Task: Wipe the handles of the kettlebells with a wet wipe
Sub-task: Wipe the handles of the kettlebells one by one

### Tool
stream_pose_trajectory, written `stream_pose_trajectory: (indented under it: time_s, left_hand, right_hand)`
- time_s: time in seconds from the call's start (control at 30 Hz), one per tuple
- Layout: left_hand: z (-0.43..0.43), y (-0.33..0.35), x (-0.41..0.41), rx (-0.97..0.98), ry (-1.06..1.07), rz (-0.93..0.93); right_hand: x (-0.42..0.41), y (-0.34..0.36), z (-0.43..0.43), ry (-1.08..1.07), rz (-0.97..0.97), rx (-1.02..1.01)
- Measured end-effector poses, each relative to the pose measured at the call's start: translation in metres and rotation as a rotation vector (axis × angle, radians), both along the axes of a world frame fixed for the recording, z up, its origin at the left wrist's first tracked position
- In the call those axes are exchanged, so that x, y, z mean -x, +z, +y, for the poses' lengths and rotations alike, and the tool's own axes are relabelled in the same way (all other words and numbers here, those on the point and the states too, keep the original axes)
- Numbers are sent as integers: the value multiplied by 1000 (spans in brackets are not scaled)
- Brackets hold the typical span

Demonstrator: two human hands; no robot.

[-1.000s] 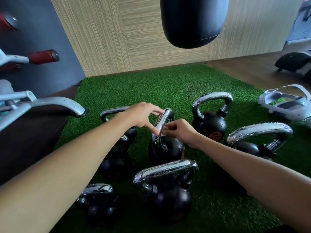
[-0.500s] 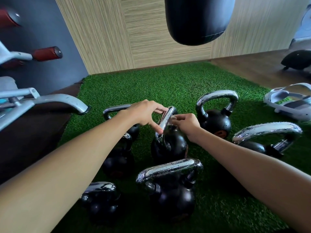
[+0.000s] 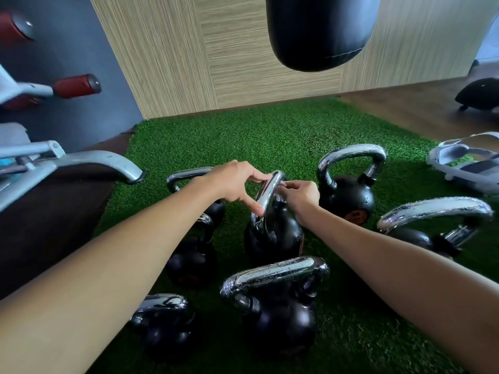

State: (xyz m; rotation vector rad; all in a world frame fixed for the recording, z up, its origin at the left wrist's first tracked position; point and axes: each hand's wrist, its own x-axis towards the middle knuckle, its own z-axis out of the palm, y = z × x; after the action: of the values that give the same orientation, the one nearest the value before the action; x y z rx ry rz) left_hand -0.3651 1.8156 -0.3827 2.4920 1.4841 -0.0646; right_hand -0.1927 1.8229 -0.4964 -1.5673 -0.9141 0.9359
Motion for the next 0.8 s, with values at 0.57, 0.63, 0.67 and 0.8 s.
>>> stream_pose_trajectory:
  time_s: [0.57,0.63,0.67,0.8]
  left_hand:
    - [-17,6,-1,-57,71,28]
    - [-25,3,0,-66,136,-30]
    - [-29,-2,2,-57,180,-89]
    - [-47,-30,5,-16,364,-346]
  right_hand:
    - [-21,-18,-3,15,-334,58]
    - [-30,-6,-6,-77,-299,27]
    - [-34,1,-6,-127,-285,-4]
    - [-43,34,4,13,-470,-191]
